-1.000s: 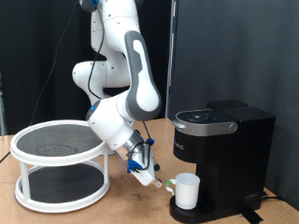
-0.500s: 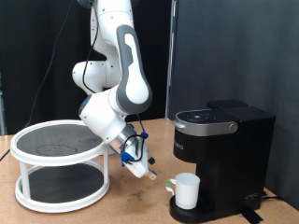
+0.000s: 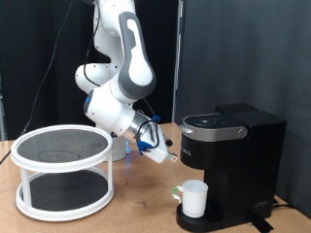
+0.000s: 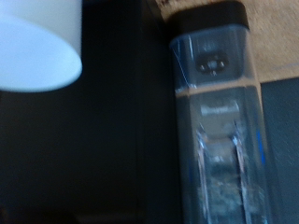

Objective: Make a cup of coffee with the keurig machine

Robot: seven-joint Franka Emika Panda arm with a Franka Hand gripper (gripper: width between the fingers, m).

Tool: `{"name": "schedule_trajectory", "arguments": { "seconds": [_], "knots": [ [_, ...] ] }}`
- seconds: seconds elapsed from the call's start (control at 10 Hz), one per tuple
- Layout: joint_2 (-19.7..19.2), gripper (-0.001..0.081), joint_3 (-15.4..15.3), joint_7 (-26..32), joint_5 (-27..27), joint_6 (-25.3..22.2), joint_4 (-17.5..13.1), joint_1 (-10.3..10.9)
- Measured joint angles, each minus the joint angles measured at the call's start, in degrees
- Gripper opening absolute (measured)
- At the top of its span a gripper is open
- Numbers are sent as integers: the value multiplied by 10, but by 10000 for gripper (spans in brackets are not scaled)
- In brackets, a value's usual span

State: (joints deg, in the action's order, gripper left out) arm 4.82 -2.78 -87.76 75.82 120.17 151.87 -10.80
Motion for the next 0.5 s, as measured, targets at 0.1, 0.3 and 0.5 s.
{"name": "schedule_trajectory", "arguments": {
  "seconds": [0.1,0.3,0.5],
  "knots": [
    [21,734,0,-7,-4,-6,4,0],
    [64,734,1,-33,-34,-26,12,-1],
    [105,734,9,-54,-47,-68,14,-5]
  ]
}}
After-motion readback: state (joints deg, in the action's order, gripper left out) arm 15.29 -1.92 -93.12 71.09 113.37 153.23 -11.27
